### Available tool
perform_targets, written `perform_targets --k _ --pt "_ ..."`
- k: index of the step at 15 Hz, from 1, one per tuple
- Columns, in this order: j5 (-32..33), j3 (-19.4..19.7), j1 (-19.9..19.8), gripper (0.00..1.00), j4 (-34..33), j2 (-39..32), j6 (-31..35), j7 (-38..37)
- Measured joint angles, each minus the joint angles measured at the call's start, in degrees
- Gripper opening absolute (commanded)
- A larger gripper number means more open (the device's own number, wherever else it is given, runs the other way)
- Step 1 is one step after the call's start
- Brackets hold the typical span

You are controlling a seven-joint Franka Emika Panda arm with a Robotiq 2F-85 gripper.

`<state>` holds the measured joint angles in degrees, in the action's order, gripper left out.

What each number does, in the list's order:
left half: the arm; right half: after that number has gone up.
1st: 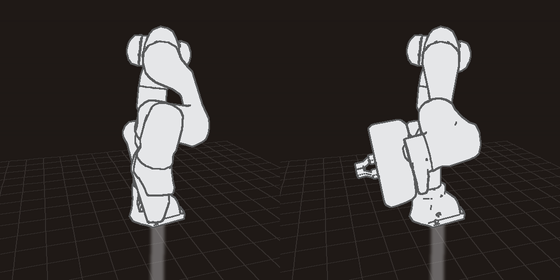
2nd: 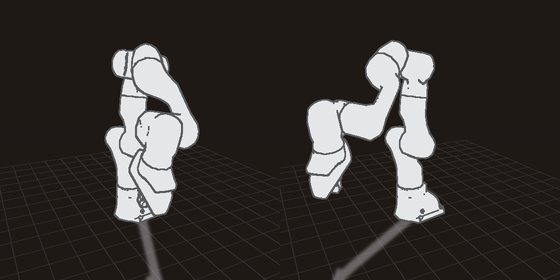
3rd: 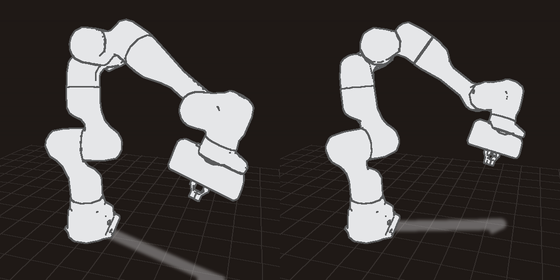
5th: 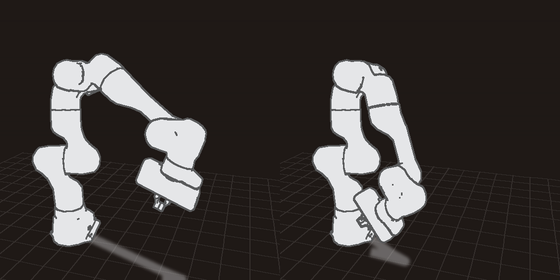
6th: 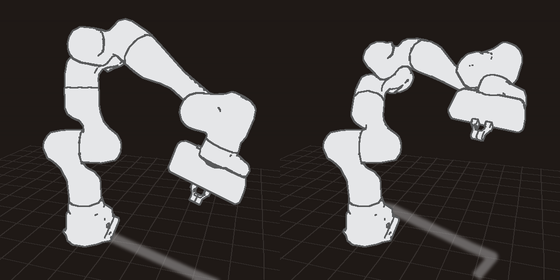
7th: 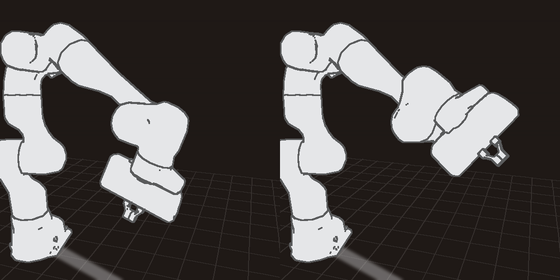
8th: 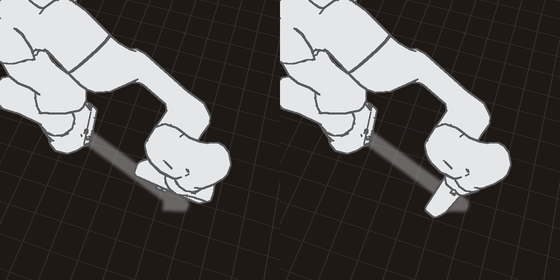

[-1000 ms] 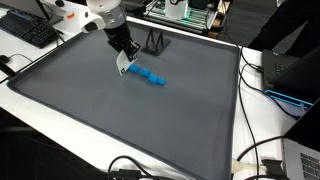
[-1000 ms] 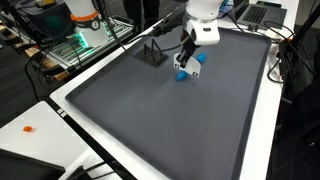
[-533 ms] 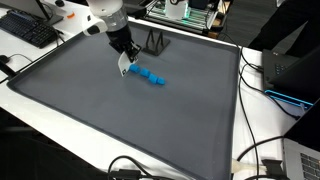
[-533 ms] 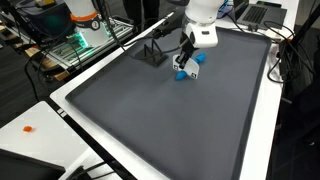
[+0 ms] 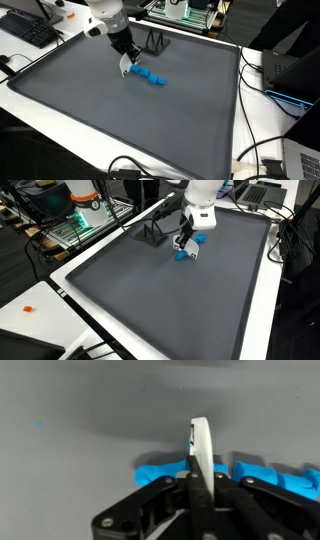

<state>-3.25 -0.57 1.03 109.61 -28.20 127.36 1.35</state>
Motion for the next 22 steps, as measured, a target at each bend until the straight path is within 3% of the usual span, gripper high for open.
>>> perform_targets --k 13,22 --pt "-1.3 -0.4 -0.6 0.01 0.1 0.6 0.2 0.0" --pt "-3.2 -0.2 -0.7 0.01 1.0 6.7 0.9 -4.0"
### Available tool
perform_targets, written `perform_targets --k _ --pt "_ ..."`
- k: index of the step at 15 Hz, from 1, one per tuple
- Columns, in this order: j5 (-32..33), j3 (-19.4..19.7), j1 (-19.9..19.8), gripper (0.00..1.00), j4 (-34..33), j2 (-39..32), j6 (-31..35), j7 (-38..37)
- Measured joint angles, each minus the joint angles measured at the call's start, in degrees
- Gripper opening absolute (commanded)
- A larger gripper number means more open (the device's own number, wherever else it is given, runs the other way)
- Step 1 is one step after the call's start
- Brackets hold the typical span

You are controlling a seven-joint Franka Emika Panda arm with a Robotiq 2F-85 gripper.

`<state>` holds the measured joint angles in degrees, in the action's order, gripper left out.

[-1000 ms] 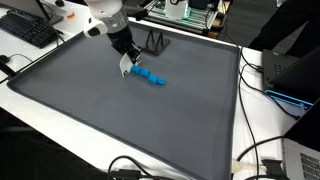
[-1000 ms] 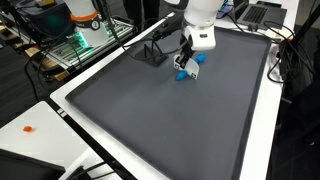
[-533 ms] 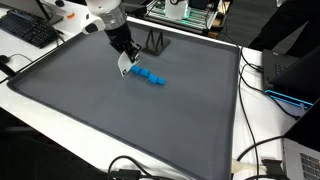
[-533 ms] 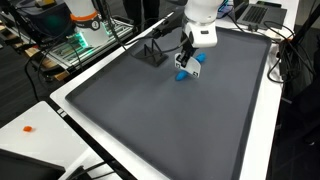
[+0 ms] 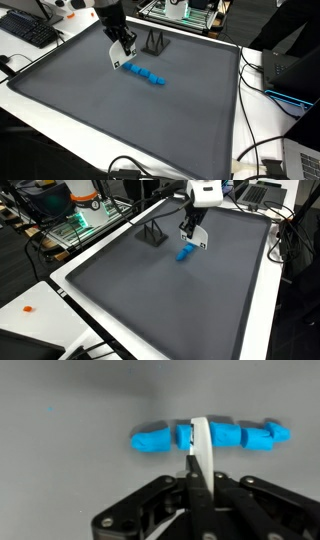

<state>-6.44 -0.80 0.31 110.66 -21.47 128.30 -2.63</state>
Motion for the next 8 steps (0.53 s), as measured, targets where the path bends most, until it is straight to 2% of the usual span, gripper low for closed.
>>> perform_targets --k 3,8 --pt "-2.3 -0.1 0.3 0.01 1.9 2.4 1.1 -5.9" --pt "-2.7 0.0 2.0 0.01 5.4 6.0 1.4 -22.7"
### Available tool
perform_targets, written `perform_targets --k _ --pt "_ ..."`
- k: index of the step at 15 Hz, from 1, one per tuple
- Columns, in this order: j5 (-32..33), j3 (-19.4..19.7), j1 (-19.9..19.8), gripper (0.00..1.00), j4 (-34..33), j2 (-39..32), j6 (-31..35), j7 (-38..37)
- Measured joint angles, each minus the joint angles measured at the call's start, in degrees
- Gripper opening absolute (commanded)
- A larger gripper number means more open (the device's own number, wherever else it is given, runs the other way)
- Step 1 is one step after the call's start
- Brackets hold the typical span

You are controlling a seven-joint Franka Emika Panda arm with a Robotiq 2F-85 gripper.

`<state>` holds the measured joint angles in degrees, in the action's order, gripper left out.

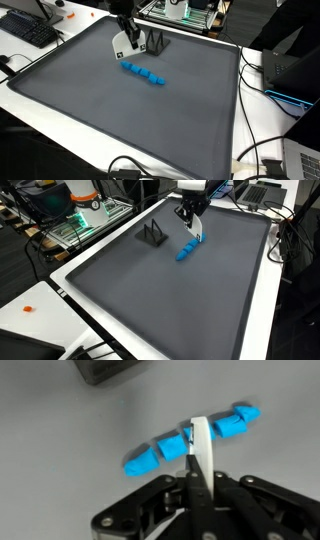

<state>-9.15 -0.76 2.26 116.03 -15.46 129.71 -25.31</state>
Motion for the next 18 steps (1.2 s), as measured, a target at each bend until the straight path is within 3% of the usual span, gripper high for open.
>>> perform_targets --k 5,9,18 --pt "-4.5 -0.1 1.3 0.01 4.6 3.0 1.6 -10.7" --pt "-9.4 -0.5 1.5 0.01 9.5 5.5 5.2 -13.6" --pt "-11.6 -0.6 1.5 0.01 20.0 10.1 10.2 -27.4"
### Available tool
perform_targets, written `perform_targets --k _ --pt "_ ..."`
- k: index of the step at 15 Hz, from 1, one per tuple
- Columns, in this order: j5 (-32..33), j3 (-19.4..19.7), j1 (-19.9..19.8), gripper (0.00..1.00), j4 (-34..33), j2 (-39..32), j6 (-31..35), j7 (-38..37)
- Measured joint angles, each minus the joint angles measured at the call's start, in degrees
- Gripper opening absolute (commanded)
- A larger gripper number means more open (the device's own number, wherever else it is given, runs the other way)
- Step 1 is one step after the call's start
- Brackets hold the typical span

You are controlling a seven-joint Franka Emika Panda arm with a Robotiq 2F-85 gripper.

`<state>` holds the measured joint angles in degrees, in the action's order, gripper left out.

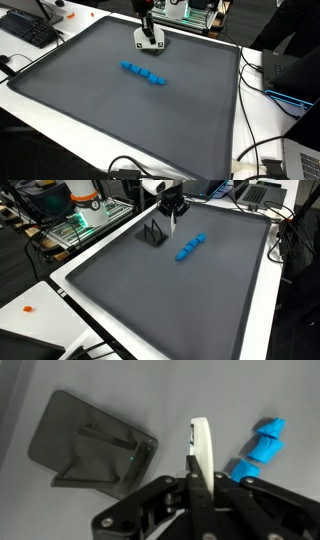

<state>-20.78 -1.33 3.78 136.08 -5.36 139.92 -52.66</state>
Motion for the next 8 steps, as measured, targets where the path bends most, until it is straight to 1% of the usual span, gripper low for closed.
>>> perform_targets --k 3,8 --pt "-2.8 0.0 0.0 0.01 3.2 0.9 3.6 -2.2" --pt "-9.2 0.0 -0.3 0.01 7.5 2.0 8.1 -2.3"
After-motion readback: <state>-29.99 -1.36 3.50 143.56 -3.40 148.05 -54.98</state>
